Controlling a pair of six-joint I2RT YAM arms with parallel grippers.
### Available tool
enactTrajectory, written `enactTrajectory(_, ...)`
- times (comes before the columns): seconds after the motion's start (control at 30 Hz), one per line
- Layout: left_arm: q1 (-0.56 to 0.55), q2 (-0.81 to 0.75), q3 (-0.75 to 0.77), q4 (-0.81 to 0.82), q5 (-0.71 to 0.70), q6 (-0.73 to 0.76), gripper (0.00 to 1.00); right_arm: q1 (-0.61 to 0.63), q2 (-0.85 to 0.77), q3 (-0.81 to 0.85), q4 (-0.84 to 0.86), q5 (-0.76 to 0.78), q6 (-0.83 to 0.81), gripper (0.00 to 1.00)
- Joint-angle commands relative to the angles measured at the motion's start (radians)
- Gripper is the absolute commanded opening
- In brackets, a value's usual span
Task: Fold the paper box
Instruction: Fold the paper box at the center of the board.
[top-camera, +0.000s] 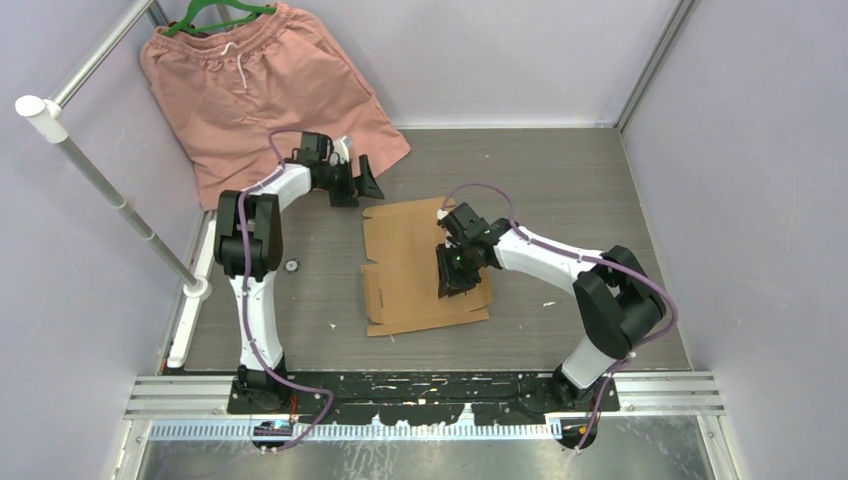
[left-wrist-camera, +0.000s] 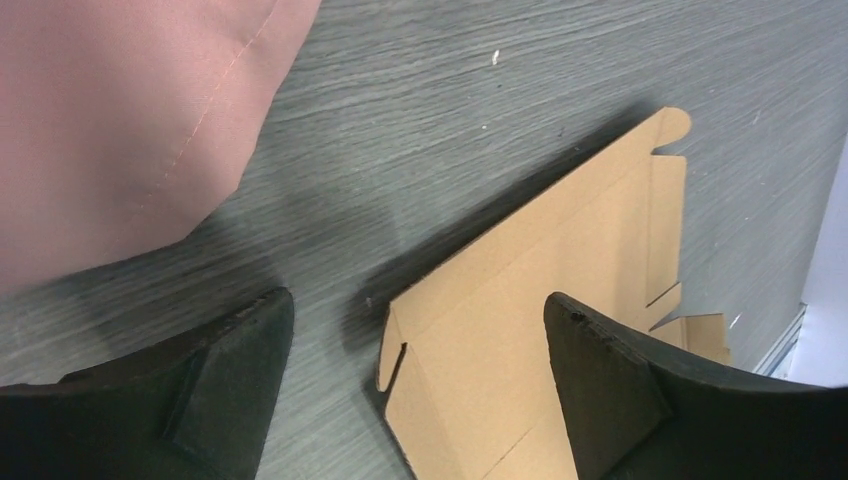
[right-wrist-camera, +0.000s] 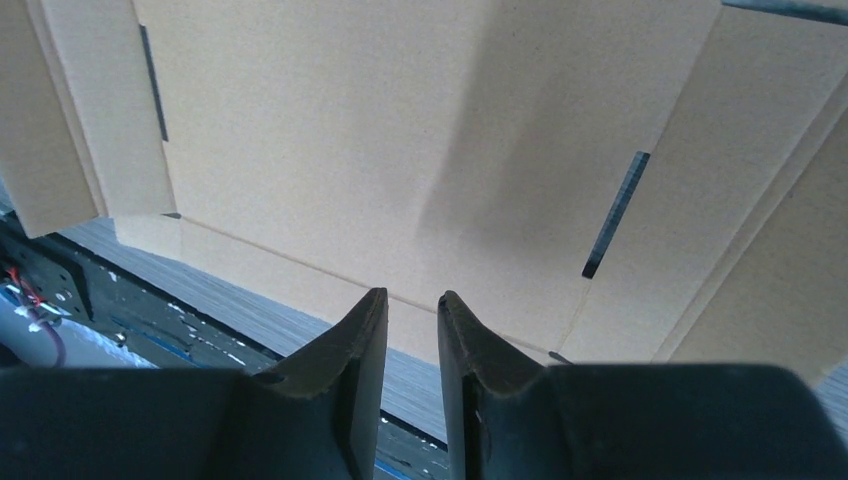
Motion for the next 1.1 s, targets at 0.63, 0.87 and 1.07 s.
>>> enactTrajectory(0.63, -0.089, 0.067, 0.014, -0.060, 0.112, 0.168, 0.80, 0.006, 0.139, 0.062, 0.012, 0.031, -0.022, 0.30)
enactTrajectory(0.87, -0.089, 0.046, 0.010, -0.091, 0.133, 0.171, 0.62, 0.007, 0.174, 0.038, 0.044, 0.062, -0.003, 0.26)
enactTrajectory(1.07, -0.089, 0.002, -0.038, -0.078, 0.165, 0.167, 0.60, 0.007, 0.194, 0.036, 0.042, 0.101, -0.013, 0.26)
